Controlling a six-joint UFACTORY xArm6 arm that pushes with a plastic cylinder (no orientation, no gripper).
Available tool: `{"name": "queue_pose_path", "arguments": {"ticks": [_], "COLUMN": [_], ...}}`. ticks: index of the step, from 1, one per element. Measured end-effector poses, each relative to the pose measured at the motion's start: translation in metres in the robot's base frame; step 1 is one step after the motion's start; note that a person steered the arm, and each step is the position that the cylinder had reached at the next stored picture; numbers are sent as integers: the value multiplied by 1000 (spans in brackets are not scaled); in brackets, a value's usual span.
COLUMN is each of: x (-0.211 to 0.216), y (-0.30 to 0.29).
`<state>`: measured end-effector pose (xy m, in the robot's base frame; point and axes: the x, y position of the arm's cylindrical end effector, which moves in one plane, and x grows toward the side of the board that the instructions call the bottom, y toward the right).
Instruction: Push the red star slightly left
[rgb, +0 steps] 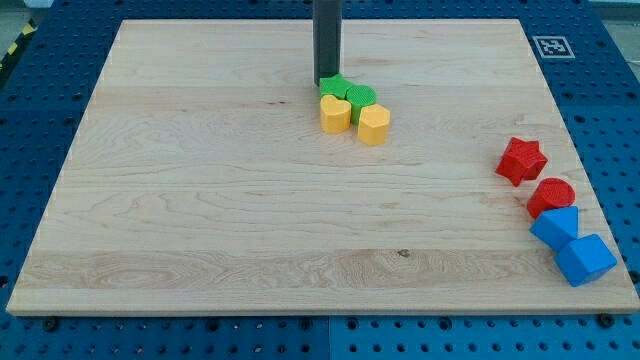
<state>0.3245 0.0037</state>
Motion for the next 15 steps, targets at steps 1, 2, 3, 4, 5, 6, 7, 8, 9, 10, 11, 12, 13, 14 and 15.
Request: {"name": "queue_pose_path", "arguments": {"ticks": [1,2,3,4,5,6,7,8,9,10,11,12,13,14,15], "x": [0,-5,-8,-8,-5,18,58,99,130,152,156,156,155,151,142], "y": [0,19,55,103,154,206,249,268,265,252,205,189,209,246,244]}}
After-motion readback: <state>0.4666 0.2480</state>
